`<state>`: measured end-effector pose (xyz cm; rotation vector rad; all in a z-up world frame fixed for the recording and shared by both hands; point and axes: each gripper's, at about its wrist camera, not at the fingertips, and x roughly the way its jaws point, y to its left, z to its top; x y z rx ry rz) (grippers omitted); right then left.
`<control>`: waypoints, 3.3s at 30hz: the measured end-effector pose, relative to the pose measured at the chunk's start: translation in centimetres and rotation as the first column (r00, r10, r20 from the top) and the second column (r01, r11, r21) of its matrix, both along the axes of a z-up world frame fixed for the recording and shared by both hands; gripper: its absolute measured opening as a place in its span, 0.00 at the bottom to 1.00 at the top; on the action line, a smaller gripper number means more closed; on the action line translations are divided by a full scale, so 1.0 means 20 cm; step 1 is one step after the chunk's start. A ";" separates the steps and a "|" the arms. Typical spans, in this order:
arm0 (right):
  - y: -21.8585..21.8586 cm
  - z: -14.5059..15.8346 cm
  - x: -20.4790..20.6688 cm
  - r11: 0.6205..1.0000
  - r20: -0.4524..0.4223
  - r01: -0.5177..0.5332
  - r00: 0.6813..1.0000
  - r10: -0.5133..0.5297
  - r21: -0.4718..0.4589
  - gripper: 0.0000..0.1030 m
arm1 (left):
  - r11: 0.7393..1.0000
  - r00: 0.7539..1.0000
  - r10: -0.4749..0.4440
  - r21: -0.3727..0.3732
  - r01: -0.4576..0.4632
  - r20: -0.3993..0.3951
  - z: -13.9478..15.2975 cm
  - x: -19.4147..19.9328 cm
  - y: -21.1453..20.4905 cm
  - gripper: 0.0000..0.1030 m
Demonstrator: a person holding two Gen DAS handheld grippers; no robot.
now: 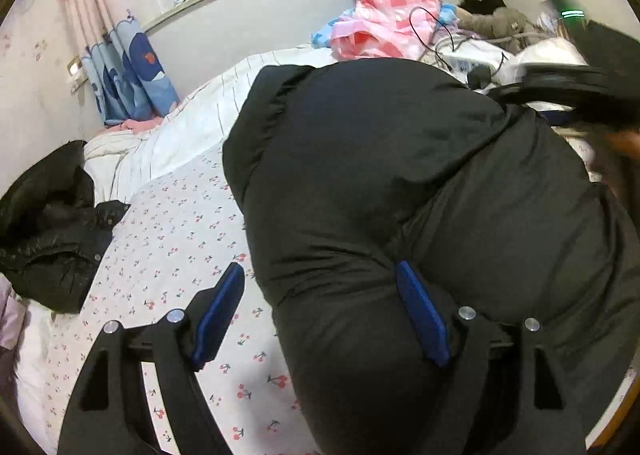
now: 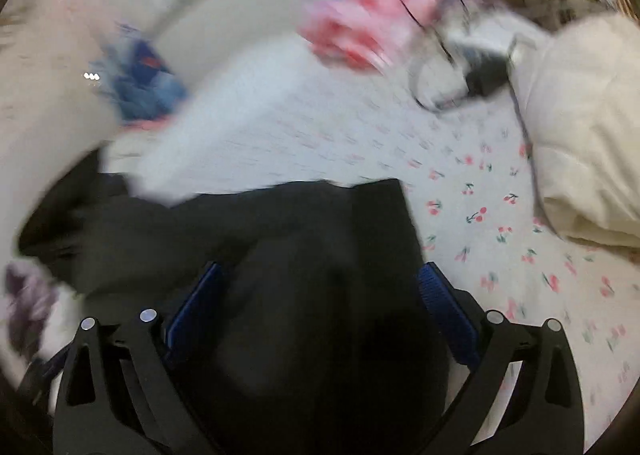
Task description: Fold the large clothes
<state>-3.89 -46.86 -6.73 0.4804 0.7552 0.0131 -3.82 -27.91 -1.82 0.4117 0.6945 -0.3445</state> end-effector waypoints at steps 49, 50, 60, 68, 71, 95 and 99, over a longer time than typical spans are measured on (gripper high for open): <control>-0.01 -0.21 0.10 0.996 -0.165 -0.084 0.982 0.090 0.043 0.93 | 1.000 0.996 -0.016 0.024 0.014 0.084 -0.02 -0.21 -0.04 0.75; -0.01 -0.21 0.10 0.996 -0.164 -0.084 0.982 0.090 0.044 0.93 | 1.000 0.996 -0.015 0.022 0.014 0.083 -0.02 -0.21 -0.03 0.75; -0.03 -0.22 0.09 0.995 -0.151 -0.089 0.984 0.096 0.055 0.93 | 1.000 0.997 -0.021 0.018 0.019 0.074 -0.02 -0.20 -0.02 0.75; -0.07 -0.25 0.06 0.987 -0.138 -0.095 0.984 0.113 0.127 0.94 | 0.840 0.944 -0.055 -0.526 -0.133 -0.326 0.03 0.18 0.41 0.81; -0.07 -0.26 0.06 0.985 -0.136 -0.094 0.984 0.114 0.144 0.94 | 0.799 0.920 -0.050 -0.568 -0.196 -0.388 -0.03 0.31 0.47 0.81; 1.03 -0.25 0.19 0.852 -0.087 -0.464 0.865 0.495 0.241 0.94 | 0.930 0.918 0.164 -0.253 -0.266 -0.360 0.15 0.19 0.97 0.69; 0.93 -0.22 0.18 0.828 -0.059 -0.446 0.869 0.492 0.340 0.94 | 0.848 0.867 0.168 -0.380 -0.370 -0.469 -0.12 0.19 1.26 0.77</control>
